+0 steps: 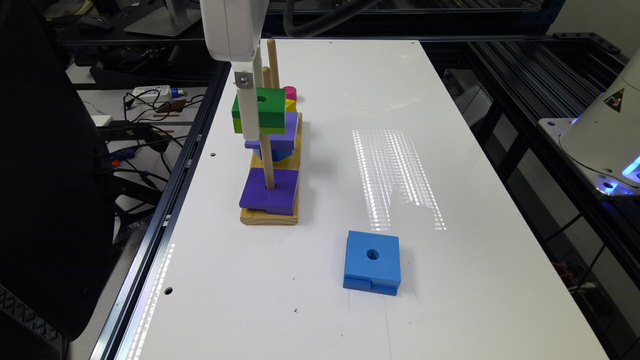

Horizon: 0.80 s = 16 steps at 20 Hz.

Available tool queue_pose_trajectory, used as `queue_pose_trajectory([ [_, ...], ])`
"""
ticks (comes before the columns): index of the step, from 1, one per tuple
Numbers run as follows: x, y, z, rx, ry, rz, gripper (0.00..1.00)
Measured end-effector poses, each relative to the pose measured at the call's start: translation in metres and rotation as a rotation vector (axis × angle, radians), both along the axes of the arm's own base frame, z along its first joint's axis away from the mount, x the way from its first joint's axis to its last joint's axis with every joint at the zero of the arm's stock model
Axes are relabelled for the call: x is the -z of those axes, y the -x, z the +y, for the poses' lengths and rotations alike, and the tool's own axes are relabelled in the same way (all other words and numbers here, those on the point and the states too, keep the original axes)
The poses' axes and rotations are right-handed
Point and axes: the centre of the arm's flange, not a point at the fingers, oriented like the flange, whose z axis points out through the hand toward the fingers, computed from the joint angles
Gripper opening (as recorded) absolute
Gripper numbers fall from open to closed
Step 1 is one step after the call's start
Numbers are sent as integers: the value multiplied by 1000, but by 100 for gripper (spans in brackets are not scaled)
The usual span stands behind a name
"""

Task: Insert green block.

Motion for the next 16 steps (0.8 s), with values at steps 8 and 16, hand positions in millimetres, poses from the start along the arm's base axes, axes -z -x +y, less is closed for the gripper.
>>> queue_pose_trajectory([
  [8, 19, -3, 0, -1, -1, 6, 0],
  [16, 23, -3, 0, -1, -1, 9, 0],
])
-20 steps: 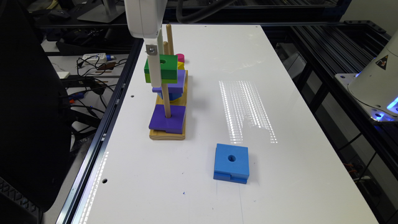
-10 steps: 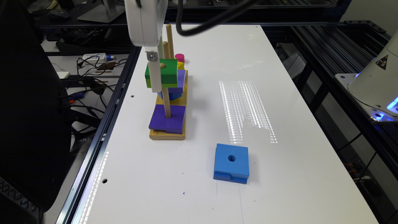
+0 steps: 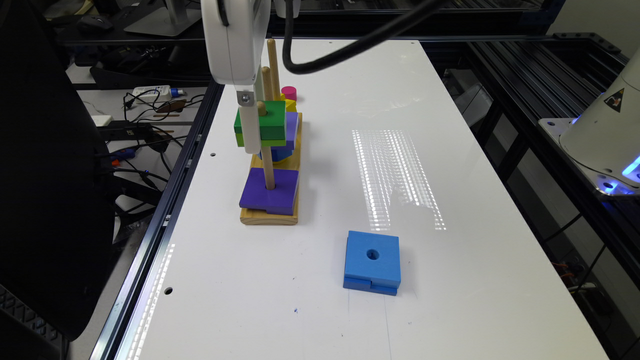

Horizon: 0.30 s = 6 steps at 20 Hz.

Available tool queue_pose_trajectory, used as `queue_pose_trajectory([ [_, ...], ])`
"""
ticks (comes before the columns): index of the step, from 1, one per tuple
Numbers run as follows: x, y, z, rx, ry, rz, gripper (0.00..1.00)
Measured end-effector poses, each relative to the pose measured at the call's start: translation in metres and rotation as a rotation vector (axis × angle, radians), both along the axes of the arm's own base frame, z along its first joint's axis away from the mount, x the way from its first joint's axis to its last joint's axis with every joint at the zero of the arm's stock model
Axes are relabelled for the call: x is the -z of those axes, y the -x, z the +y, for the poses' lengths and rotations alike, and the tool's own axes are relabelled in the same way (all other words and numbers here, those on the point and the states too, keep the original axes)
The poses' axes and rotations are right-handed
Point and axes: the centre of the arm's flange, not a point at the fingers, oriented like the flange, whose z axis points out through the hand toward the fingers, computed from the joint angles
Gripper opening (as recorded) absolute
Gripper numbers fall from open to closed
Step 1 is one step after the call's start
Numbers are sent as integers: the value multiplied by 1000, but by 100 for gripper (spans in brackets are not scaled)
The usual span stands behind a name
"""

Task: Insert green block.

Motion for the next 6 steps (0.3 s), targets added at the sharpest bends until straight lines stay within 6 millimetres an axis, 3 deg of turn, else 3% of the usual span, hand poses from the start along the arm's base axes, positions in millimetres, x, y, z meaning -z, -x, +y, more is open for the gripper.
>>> queue_pose_trajectory([
  [6, 5, -1, 0, 0, -1, 2, 0],
])
